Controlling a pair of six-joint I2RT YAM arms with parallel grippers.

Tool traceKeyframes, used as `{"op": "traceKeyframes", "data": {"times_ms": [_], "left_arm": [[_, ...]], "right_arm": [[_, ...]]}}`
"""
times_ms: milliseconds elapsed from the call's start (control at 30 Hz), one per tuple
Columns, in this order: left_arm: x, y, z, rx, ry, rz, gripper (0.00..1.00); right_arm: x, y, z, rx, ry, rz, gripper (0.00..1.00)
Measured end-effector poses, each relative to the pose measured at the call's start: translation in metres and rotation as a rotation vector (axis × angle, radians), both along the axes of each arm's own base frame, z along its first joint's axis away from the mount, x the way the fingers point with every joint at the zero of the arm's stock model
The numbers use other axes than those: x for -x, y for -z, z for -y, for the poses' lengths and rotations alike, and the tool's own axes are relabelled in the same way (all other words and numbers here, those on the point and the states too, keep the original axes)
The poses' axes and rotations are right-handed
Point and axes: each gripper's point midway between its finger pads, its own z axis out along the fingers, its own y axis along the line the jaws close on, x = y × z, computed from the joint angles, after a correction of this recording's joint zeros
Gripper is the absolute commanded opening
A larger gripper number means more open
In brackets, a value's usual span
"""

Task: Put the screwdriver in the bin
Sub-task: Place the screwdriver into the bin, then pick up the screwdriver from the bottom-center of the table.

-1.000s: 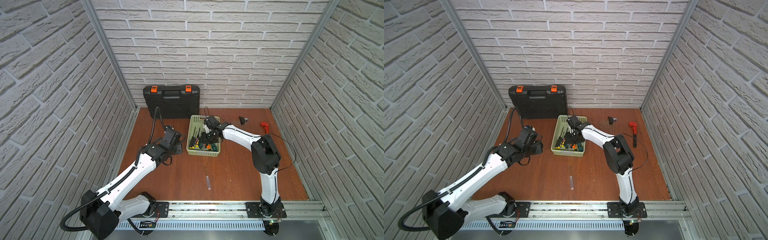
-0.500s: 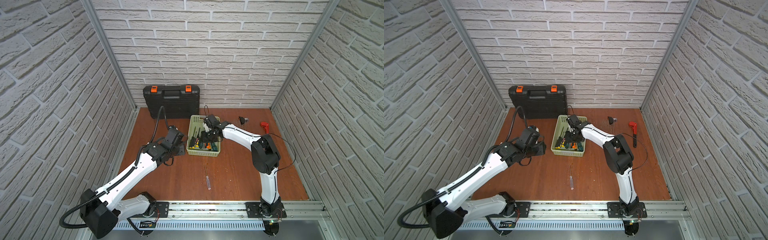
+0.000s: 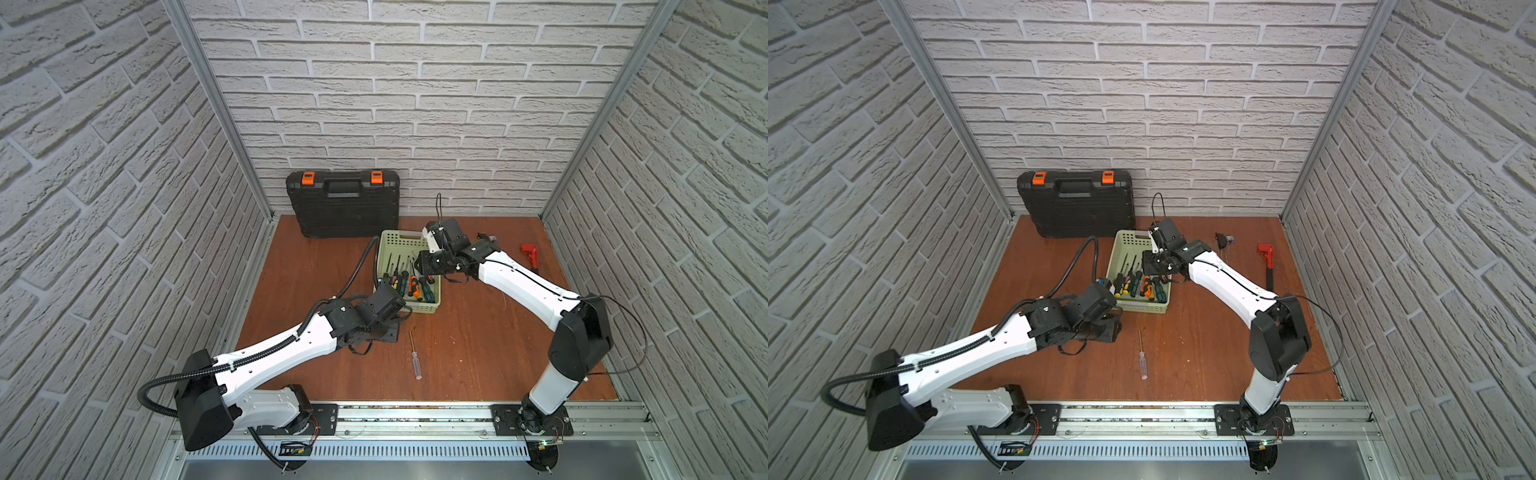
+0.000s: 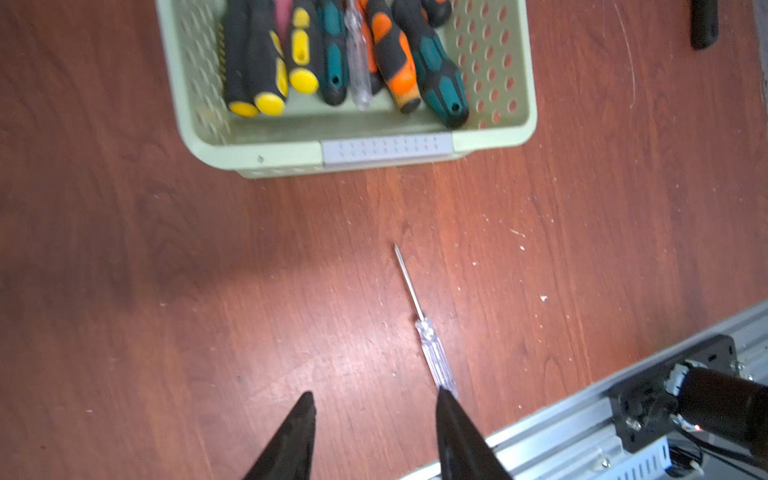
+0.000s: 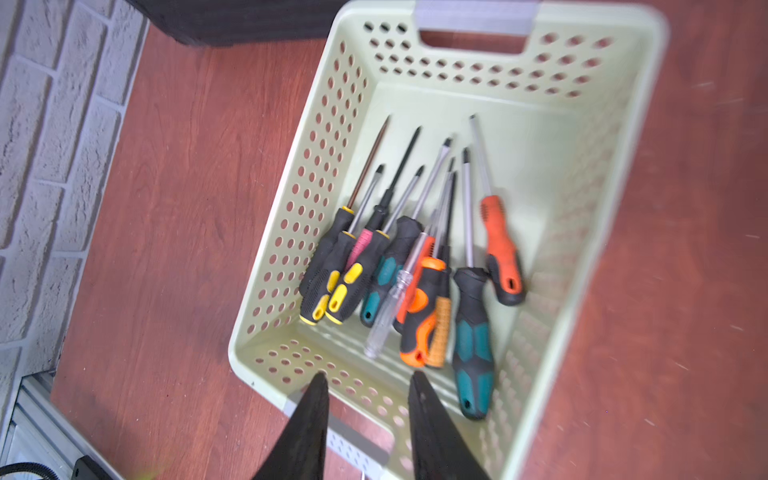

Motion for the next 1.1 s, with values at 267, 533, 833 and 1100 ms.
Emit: {"op": "traceKeyframes", "data": {"times_ms": [267, 533, 833, 1100], "left_arm": [[0.037, 0.053, 0.031, -0.083, 0.035, -0.18, 0.49], [0.053, 0.08, 0.058, -0.129, 0.039, -0.28, 0.5], [0.057, 0.105, 0.062, -0.179, 0.031, -0.331, 0.47], [0.058, 0.112, 0.067, -0.169, 0.038, -0.358, 0.44]], "right_arm": [[0.03, 0.034, 0.049, 0.079, 0.076, -0.061, 0.35], [0.049, 0.038, 0.065, 0.087, 0.091, -0.062, 0.35], [0.05, 0.038, 0.064, 0.069, 0.081, -0.045, 0.34], [0.054, 0.044, 0.065, 0.071, 0.079, -0.057, 0.34]]}}
